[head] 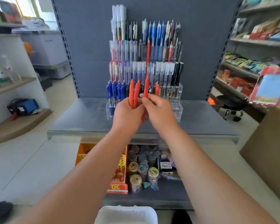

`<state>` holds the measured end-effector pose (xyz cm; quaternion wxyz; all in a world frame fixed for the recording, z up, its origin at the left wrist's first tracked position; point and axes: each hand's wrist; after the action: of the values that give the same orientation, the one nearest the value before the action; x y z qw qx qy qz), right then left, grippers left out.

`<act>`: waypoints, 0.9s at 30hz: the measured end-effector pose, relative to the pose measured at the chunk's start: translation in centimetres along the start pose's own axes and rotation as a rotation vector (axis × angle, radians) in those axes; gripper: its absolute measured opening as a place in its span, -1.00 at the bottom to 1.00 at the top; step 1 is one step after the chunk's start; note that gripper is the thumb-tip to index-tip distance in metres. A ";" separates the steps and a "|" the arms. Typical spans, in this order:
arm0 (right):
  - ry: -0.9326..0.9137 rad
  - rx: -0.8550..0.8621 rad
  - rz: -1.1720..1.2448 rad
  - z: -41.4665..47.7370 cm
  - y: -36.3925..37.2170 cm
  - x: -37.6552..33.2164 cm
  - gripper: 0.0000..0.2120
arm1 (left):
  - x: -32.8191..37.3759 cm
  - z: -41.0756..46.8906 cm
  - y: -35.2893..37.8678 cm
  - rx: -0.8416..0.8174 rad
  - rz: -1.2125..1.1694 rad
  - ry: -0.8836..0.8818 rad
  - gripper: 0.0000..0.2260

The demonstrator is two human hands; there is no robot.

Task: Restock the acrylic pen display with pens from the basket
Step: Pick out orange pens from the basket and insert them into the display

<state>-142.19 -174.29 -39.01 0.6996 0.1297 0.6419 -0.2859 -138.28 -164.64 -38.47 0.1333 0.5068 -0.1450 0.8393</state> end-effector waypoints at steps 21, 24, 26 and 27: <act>-0.031 0.140 0.037 7.4 -3.5 0.9 -0.86 | -3.6 6.0 4.2 -0.001 -0.225 0.027 -0.74; -0.033 0.163 0.151 6.9 -3.0 1.3 -0.79 | -3.3 6.1 5.0 0.025 -0.209 0.048 -0.77; -0.038 0.178 0.168 6.7 -3.0 1.4 -0.79 | -3.1 6.2 5.3 0.020 -0.186 0.069 -0.78; -0.042 0.181 0.152 6.8 -3.1 1.5 -0.79 | -3.2 6.2 5.3 0.016 -0.177 0.077 -0.78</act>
<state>-138.33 -180.89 -38.90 0.7180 0.2346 0.5870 -0.2913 -133.77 -172.12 -39.09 0.2085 0.4861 -0.0875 0.8441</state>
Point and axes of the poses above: each hand's wrist, its own z-axis towards the middle knuckle, its own y-axis out of the palm, x = y × z, and after that the axes turned 14 degrees about y, right-handed
